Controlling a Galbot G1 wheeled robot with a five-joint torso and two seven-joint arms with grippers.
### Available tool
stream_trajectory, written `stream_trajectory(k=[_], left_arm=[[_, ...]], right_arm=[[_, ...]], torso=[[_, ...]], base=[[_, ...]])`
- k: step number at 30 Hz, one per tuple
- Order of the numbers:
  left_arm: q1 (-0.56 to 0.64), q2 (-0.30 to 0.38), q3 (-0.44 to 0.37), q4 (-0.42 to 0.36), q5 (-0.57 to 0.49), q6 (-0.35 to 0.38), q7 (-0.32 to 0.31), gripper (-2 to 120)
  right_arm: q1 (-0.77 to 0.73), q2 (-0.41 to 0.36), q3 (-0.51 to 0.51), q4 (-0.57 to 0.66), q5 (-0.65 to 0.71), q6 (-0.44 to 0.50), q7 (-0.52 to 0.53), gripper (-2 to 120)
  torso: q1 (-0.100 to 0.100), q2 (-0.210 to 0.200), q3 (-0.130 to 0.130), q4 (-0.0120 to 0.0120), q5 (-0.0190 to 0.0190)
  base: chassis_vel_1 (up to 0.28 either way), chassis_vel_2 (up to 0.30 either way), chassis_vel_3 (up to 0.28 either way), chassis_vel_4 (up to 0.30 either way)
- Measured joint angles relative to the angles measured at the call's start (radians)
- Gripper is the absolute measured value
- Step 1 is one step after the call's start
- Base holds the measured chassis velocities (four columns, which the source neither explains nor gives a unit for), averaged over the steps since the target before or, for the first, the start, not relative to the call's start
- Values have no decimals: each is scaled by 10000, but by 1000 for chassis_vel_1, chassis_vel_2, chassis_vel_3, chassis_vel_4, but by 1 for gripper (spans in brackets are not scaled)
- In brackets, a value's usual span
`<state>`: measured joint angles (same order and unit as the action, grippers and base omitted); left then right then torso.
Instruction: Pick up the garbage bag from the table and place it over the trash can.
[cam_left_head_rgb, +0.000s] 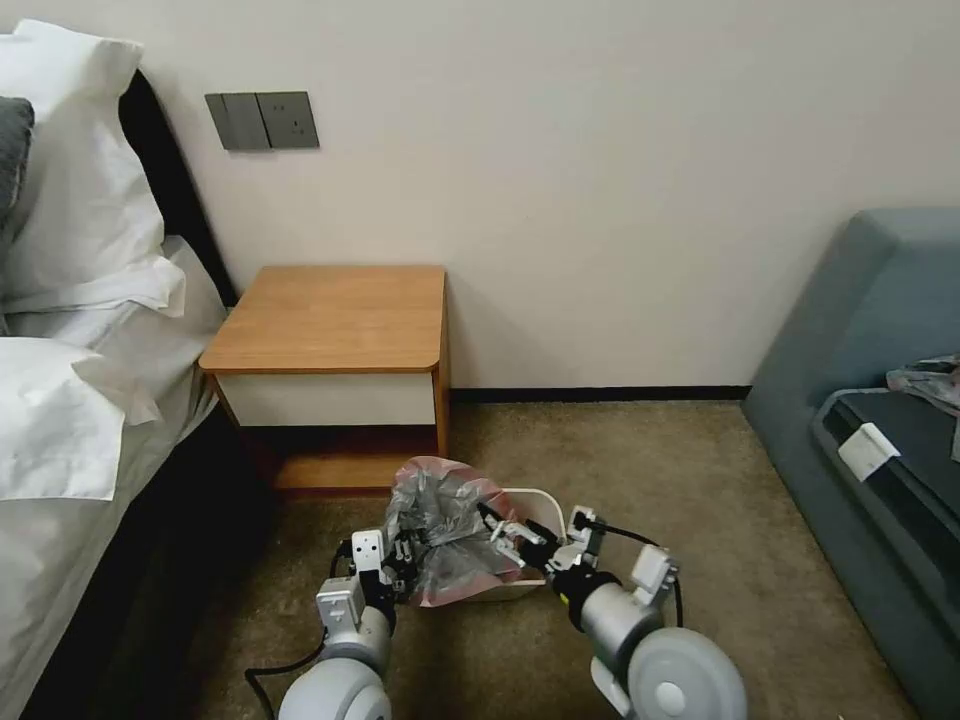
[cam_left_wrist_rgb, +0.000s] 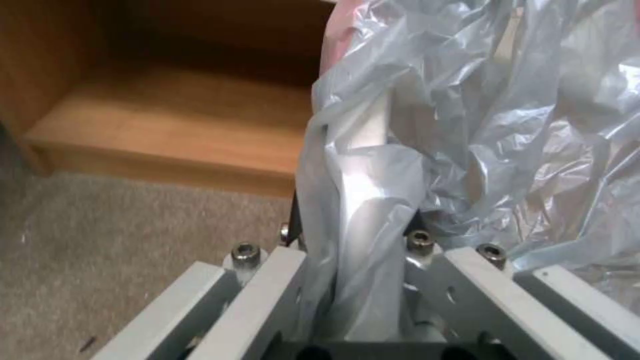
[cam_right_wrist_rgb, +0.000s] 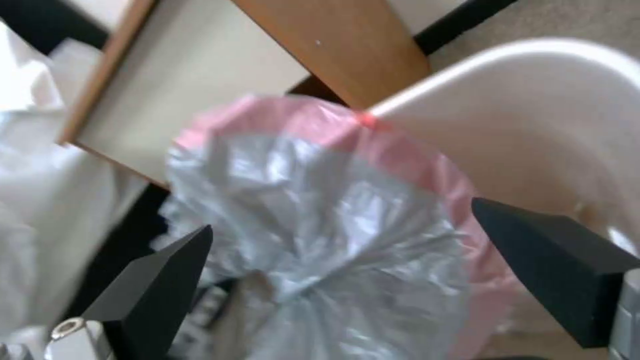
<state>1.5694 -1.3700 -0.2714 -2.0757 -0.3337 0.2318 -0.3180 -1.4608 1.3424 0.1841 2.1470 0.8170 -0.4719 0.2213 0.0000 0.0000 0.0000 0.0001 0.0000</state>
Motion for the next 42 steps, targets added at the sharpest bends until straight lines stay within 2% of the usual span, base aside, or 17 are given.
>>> stream_trajectory(k=[3, 8, 11, 33, 42], left_arm=[[95, -82, -72, -9, 83, -302, 154, 5], [233, -157, -219, -8, 295, -663, 490, 5], [399, -181, -412, 18, 686, -1111, 958, 5], [582, -115, -574, -213, 899, -1405, 1317, 5], [671, -179, -602, -258, 767, -1441, 1408, 5]], right_arm=[[116, -16, -280, -146, -1043, 163, 160, 100], [213, -27, -450, -200, -1481, 289, 186, 100], [393, 26, -598, -416, -1934, 609, 53, 100], [1103, 196, -843, -1022, -2221, 602, 102, 100], [1363, 107, -871, -1281, -2042, 957, -494, 100]], torso=[[0, 0, 0, -1, 0], [0, 0, 0, -1, 0], [0, 0, 0, -1, 0], [0, 0, 0, -1, 0], [0, 0, -1, -1, 0]], base=[[0, 0, 0, 0], [0, 0, 0, 0], [0, 0, 0, 0], [0, 0, 0, 0], [0, 0, 0, 0]])
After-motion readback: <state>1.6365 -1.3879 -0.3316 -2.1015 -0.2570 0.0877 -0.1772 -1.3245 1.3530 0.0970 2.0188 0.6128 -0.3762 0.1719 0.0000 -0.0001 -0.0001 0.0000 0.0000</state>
